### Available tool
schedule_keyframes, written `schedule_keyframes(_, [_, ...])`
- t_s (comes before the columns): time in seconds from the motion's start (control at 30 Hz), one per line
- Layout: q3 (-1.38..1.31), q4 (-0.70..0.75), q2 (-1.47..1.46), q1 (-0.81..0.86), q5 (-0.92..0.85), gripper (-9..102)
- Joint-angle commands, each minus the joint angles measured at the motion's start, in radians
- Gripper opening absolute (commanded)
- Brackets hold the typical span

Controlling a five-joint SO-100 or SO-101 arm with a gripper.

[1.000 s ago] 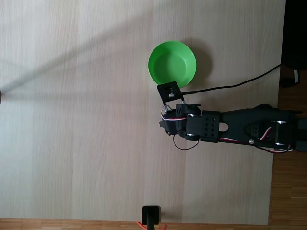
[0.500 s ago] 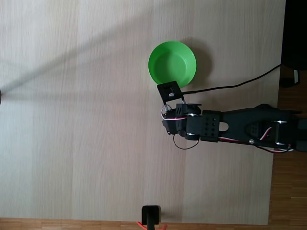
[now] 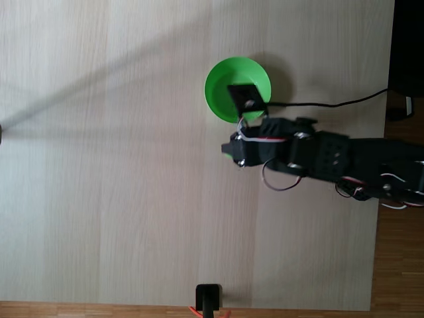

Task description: Grasp a green pompom and put it in the green bowl.

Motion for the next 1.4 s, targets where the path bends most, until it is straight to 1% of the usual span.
schedule_keyframes(0.0, [-0.038,0.003,0.094,0.061,-0.032,8])
schedule_keyframes(0.13, [-0.038,0.002,0.107,0.163,-0.063,8])
schedule_keyframes(0.37, [-0.067,-0.014,0.046,0.299,-0.112,8])
schedule_keyframes(0.5, [-0.135,0.000,0.005,0.337,-0.115,8])
schedule_keyframes(0.6, [-0.156,0.002,-0.003,0.347,-0.115,11])
schedule_keyframes(0.8, [-0.156,0.003,0.003,0.342,-0.115,24])
schedule_keyframes(0.97, [-0.155,0.003,0.006,0.342,-0.115,29])
schedule_keyframes(1.07, [-0.147,0.028,0.017,0.337,-0.115,29])
schedule_keyframes(1.17, [-0.123,0.087,0.086,0.281,-0.115,27])
schedule_keyframes(1.27, [-0.103,0.150,0.187,0.213,-0.100,23])
schedule_keyframes(1.37, [-0.094,0.212,0.299,0.138,-0.097,17])
